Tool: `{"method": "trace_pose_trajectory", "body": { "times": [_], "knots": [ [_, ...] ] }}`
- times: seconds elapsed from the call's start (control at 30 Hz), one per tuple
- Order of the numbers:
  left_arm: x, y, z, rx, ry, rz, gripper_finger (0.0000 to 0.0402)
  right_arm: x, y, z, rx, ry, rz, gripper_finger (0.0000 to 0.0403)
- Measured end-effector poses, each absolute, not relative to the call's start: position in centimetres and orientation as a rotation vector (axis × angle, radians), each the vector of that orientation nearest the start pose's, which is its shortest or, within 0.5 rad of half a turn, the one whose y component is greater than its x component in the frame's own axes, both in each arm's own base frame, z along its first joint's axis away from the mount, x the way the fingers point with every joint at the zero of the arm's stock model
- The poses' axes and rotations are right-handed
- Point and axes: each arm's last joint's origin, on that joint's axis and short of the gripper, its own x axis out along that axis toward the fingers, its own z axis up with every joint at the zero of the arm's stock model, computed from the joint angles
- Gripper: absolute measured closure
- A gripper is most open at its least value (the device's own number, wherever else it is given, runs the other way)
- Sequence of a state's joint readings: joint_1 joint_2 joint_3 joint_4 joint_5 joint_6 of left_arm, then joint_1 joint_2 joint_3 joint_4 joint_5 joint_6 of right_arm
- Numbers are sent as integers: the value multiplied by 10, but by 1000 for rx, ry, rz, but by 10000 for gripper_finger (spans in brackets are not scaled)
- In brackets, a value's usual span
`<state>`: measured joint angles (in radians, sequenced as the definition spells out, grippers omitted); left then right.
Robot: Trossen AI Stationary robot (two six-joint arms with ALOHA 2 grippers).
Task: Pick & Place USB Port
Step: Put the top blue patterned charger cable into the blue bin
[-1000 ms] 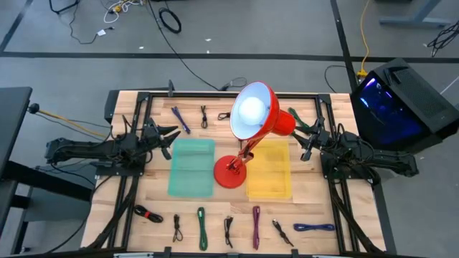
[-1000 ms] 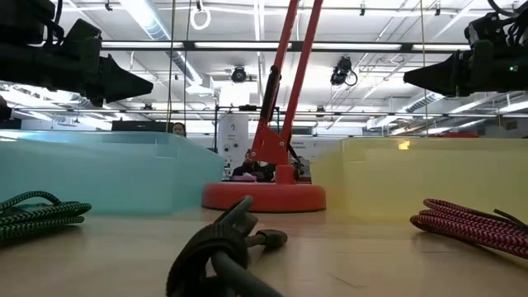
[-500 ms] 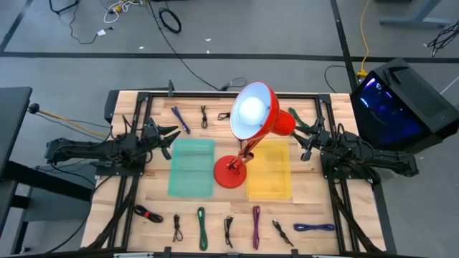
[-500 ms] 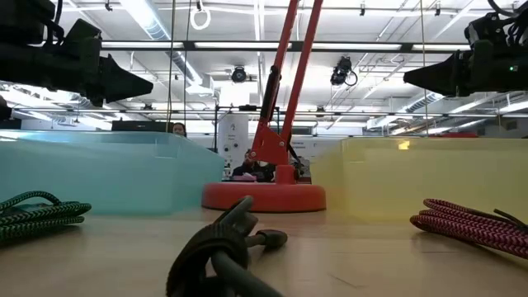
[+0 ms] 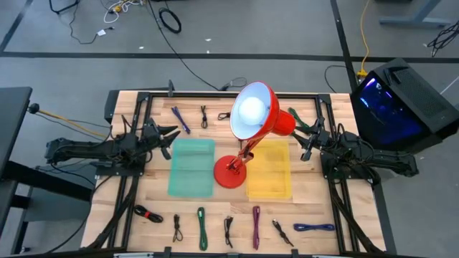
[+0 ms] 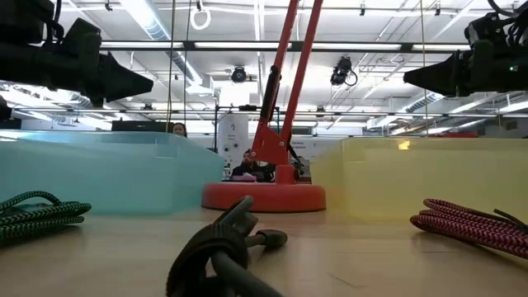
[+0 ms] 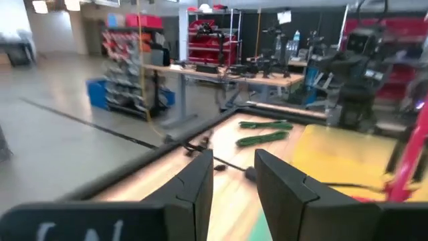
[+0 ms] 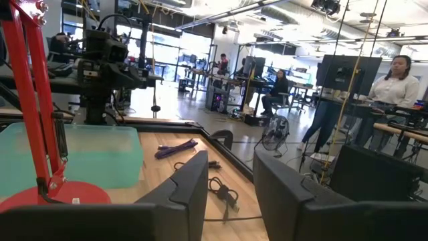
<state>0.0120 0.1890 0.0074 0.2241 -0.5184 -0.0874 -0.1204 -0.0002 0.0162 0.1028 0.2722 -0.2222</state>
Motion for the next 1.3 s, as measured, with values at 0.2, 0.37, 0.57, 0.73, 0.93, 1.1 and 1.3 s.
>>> {"method": "trace_pose_trajectory", "body": {
  "times": [0.2,0.37,0.57,0.73,0.93,1.1,1.3],
  "knots": [
    [107,12,172,-255,-91,377,287,93,-19,179,-210,-76,-404,282],
    [107,11,176,-271,-128,351,287,93,-19,179,-210,-76,-404,282],
    [105,12,191,-290,-46,361,287,93,-19,179,-210,-76,-404,282],
    [98,15,215,-303,181,457,287,93,-19,179,-210,-77,-404,282],
    [99,16,236,-304,495,496,287,92,-19,186,-204,-154,-412,282],
    [114,29,248,-195,507,814,287,89,-19,197,-61,-300,-401,282],
    [131,69,236,-272,661,976,287,86,-18,205,153,-430,-361,282]
  ]
}}
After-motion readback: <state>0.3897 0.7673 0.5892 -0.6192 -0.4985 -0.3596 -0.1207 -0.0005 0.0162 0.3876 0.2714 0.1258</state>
